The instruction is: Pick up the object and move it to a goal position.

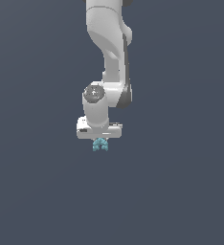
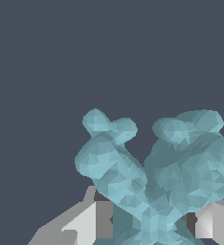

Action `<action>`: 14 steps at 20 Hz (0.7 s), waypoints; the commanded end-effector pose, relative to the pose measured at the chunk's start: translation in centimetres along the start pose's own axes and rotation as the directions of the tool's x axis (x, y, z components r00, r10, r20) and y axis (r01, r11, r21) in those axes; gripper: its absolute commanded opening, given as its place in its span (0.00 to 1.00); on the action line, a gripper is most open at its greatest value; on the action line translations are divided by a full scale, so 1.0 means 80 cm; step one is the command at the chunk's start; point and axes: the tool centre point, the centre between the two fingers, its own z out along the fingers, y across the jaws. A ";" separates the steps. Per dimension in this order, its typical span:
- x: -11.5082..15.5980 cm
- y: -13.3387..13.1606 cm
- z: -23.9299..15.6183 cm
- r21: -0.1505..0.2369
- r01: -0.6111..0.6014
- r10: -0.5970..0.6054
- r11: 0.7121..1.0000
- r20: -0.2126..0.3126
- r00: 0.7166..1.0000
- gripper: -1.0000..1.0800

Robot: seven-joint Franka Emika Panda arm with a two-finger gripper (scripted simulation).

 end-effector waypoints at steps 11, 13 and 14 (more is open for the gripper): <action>0.050 -0.054 -0.109 0.000 0.000 0.000 1.000 -0.001 1.000 0.00; 0.055 -0.059 -0.120 0.000 0.000 0.000 1.000 -0.001 1.000 0.00; 0.057 -0.062 -0.125 0.000 0.000 0.000 1.000 -0.001 1.000 0.00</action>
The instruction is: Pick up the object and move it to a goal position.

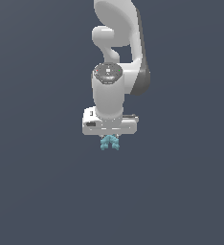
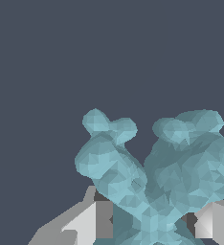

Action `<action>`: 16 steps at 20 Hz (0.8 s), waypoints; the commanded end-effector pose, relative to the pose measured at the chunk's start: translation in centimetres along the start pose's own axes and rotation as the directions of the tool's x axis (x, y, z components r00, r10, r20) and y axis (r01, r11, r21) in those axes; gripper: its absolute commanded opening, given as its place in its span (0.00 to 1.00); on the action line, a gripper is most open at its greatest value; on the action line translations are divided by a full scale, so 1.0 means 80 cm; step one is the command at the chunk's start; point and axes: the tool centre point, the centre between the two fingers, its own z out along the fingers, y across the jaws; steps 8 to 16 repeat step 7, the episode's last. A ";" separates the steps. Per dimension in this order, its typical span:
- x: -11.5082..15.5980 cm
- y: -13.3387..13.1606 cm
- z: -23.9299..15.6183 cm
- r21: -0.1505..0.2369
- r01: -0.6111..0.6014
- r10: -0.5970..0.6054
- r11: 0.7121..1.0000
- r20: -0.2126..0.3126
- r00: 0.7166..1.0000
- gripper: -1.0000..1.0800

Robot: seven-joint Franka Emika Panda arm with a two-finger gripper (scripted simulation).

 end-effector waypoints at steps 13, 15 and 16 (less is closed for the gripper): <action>0.012 -0.011 -0.022 0.000 -0.001 0.001 1.000 0.001 1.000 0.00; 0.012 -0.011 -0.022 0.000 -0.001 0.001 1.000 0.001 1.000 0.00; 0.012 -0.011 -0.022 0.000 -0.001 0.001 1.000 0.001 1.000 0.00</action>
